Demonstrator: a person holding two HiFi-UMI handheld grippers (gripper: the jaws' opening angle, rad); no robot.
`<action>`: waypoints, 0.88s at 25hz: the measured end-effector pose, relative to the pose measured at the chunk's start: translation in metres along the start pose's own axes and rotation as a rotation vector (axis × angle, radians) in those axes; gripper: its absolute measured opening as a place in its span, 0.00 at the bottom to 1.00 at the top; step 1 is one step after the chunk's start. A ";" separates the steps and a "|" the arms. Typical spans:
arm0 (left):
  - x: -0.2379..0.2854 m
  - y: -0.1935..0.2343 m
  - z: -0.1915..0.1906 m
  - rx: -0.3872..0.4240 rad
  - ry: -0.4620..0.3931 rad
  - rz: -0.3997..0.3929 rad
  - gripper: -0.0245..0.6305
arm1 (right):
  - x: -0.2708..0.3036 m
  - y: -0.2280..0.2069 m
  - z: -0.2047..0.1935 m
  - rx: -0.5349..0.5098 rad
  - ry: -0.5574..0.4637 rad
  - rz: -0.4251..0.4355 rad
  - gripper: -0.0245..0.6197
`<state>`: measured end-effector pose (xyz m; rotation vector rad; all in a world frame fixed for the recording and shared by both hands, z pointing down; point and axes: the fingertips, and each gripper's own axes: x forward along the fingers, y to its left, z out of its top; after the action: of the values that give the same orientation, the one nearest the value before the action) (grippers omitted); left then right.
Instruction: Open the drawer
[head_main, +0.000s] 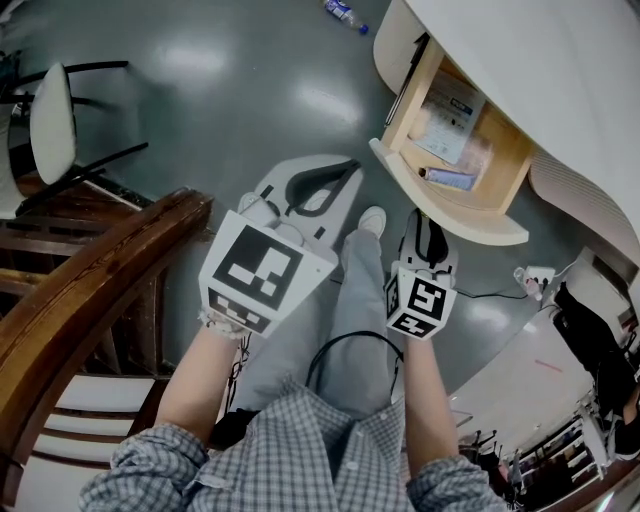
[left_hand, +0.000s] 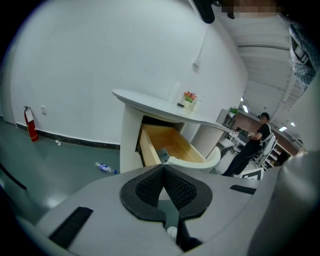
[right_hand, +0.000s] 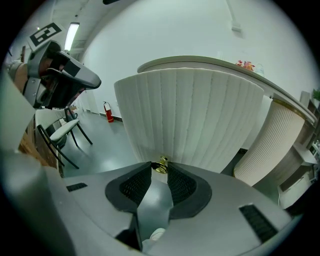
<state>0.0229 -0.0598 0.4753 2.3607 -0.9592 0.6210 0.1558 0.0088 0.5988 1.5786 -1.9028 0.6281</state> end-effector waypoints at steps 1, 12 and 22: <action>0.001 0.000 0.001 0.002 0.000 0.000 0.03 | 0.000 0.000 0.000 0.002 0.000 0.000 0.19; 0.006 -0.009 0.001 0.010 0.016 -0.020 0.04 | 0.001 0.001 -0.001 0.031 0.007 0.000 0.19; -0.002 -0.010 0.012 0.024 0.022 -0.018 0.03 | -0.010 -0.003 -0.017 0.062 0.080 0.016 0.19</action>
<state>0.0319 -0.0594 0.4622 2.3759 -0.9244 0.6531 0.1620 0.0270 0.6046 1.5542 -1.8552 0.7526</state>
